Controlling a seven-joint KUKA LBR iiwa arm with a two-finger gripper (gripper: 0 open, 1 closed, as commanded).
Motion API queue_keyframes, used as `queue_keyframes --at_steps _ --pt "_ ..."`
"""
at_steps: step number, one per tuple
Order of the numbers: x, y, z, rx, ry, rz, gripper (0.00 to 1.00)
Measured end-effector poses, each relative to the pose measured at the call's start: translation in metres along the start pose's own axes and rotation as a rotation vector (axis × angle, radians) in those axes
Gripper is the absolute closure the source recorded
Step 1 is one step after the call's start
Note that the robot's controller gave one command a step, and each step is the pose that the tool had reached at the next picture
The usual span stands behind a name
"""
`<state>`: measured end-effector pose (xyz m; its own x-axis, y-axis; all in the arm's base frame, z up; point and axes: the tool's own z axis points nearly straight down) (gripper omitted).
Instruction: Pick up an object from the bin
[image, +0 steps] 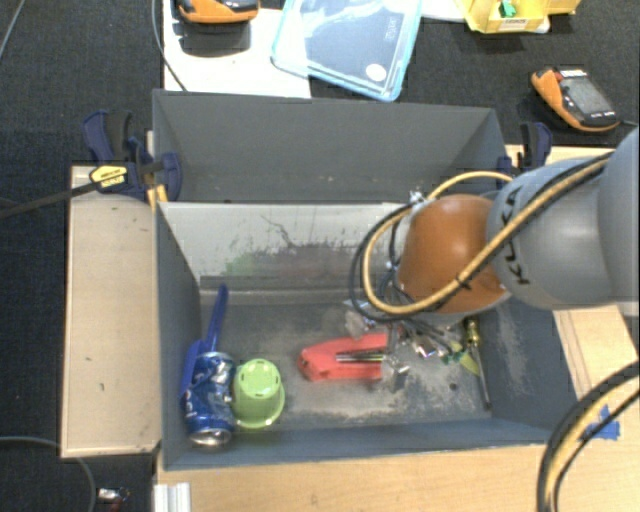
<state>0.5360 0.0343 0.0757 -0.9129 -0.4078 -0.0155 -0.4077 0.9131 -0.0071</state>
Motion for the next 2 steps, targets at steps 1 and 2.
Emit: queue_keyframes --at_steps 1,2 --pt "-0.013 0.019 0.003 -0.002 0.0 0.088 0.0" --pt "-0.027 0.021 -0.016 -0.004 0.007 0.038 0.0"
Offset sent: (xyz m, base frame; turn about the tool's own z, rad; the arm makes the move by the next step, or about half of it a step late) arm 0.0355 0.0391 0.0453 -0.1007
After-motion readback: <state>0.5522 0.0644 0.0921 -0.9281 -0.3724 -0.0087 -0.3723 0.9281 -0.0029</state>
